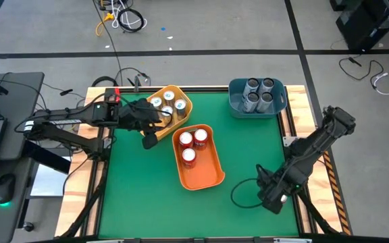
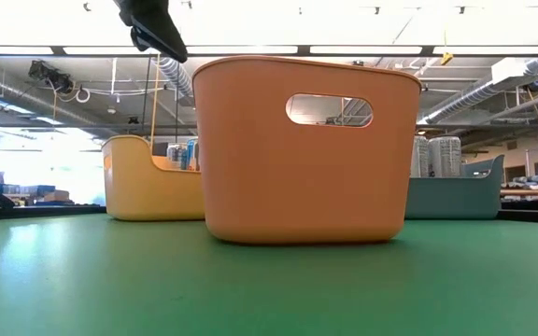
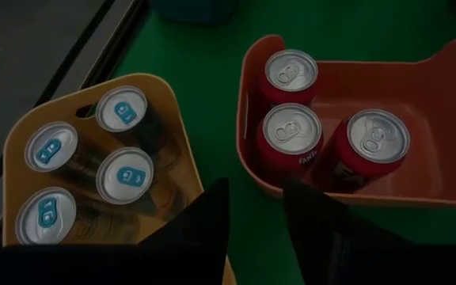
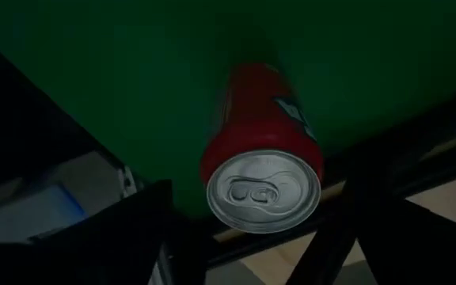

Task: Sort soda cans
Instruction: Put the orange soda can into the orange bin

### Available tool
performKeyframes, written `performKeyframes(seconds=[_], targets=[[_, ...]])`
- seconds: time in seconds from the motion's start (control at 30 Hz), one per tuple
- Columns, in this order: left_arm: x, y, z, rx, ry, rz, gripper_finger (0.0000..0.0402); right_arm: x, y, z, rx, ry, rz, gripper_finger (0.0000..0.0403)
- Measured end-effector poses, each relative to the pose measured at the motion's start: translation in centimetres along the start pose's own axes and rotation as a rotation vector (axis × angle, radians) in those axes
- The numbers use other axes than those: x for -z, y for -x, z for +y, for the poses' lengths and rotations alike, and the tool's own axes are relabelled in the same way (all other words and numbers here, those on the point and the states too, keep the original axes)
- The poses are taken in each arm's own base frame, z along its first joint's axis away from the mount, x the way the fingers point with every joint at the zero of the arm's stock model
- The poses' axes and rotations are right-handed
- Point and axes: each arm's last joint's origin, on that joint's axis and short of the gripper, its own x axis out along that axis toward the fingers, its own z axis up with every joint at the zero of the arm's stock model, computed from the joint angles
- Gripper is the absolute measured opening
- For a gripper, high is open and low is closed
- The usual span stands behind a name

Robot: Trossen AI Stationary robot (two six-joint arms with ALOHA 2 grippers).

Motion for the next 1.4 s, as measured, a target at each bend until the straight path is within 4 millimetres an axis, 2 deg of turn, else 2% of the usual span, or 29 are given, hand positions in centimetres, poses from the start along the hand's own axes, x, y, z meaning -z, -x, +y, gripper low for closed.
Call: performKeyframes(seconds=[0.2,0.33,0.47,0.67,0.77,0.87,1.03,1.27,1.4], targets=[[0.0,0.0,0.0,0.001,0.005,-0.003,0.0125,0.1,-2.0,0.7,0.058,0.070,0.023,0.0383],[-0.1,0.0,0.0,0.001,0.009,-0.006,0.0125,-0.3,-3.3,1.6,0.073,0.119,0.032,0.0381],[0.0,0.0,0.0,0.001,0.009,-0.003,0.0125,-0.6,-4.3,2.3,0.081,0.159,0.036,0.0355],[0.1,0.0,0.0,-0.002,0.028,0.012,0.0125,-0.6,-5.0,2.7,0.103,0.221,0.058,0.0288],[0.1,0.0,0.0,-0.008,0.030,0.012,0.0125,-1.1,-4.6,2.3,0.104,0.234,0.061,0.0288],[0.1,0.0,0.1,-0.030,0.060,0.009,0.0123,-2.2,-3.2,1.4,0.138,0.221,0.062,0.0288],[0.5,-0.1,0.5,-0.048,0.073,0.048,0.0109,-4.6,1.2,0.1,0.188,0.239,0.055,0.0288],[0.6,0.1,1.2,-0.069,0.031,0.068,0.0069,-9.3,9.6,-0.5,0.067,0.367,-0.229,0.0288],[0.8,0.3,1.6,-0.076,0.018,0.077,0.0044,-12.7,12.4,-0.5,0.107,0.469,-0.352,0.0288]])
